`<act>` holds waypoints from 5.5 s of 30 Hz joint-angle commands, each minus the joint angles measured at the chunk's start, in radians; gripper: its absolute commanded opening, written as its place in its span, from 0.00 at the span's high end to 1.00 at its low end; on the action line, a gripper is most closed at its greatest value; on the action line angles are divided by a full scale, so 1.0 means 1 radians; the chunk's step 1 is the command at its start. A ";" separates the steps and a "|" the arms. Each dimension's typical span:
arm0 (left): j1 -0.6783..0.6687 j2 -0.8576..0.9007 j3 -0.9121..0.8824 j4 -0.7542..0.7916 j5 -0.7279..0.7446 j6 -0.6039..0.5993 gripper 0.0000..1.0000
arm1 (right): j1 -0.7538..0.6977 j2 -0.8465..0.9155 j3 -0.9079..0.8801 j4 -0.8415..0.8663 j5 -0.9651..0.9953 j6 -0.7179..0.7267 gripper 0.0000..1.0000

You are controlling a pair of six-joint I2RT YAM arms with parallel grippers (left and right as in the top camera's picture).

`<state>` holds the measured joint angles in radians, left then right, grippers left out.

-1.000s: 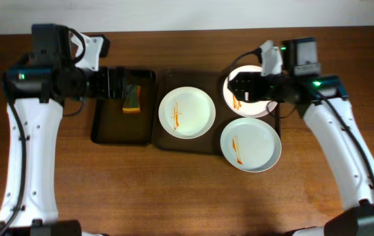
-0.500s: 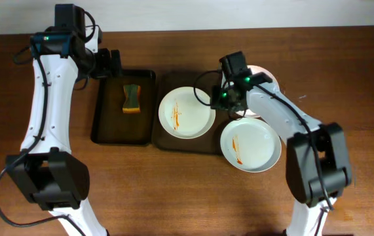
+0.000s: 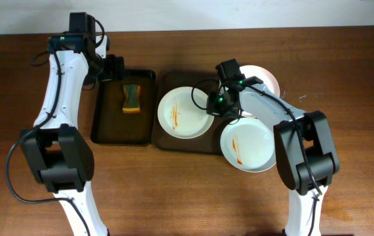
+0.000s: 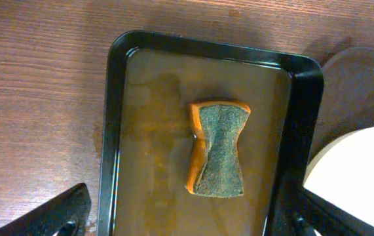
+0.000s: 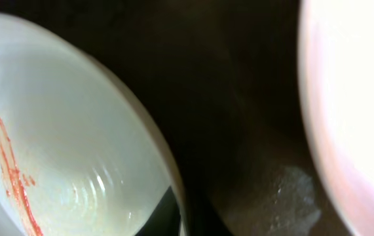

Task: Clean dirty plates on tray and stack at the side
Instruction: 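Reach left gripper to sponge and right gripper to front-left plate rim, then grasp sponge with left gripper and lift it toward the plate, then scrub the plate with the sponge while right gripper holds rim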

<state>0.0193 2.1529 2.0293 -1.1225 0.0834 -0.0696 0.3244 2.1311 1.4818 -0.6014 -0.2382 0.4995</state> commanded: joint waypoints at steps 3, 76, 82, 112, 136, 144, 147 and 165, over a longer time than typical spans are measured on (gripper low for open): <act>0.005 0.049 0.019 0.004 0.093 0.063 0.50 | 0.011 0.021 0.002 -0.043 -0.023 0.027 0.96; -0.134 0.197 0.241 -0.215 0.172 0.188 1.00 | -0.031 0.020 0.003 -0.021 -0.135 -0.050 0.96; -0.135 0.197 0.241 -0.214 0.172 0.188 1.00 | -0.031 0.020 0.003 -0.018 -0.135 -0.050 0.96; -0.409 0.199 -0.151 0.036 0.104 0.008 1.00 | -0.030 0.020 0.003 0.000 -0.136 -0.046 0.96; -0.402 0.188 -0.111 0.196 -0.019 -0.356 1.00 | -0.030 0.021 0.000 0.015 -0.124 -0.039 0.96; -0.408 0.188 -0.111 0.131 -0.156 -0.439 1.00 | -0.030 0.021 -0.002 0.016 -0.124 -0.039 0.96; -0.412 0.187 -0.104 -0.020 0.029 -0.288 1.00 | -0.030 0.021 -0.002 0.016 -0.124 -0.039 0.96; -0.423 0.187 -0.104 0.087 -0.229 -0.496 1.00 | -0.030 0.021 -0.002 0.016 -0.124 -0.039 0.96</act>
<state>-0.4049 2.3394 1.9144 -0.9638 -0.1749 -0.5819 0.2897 2.1426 1.4830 -0.5884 -0.3576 0.4633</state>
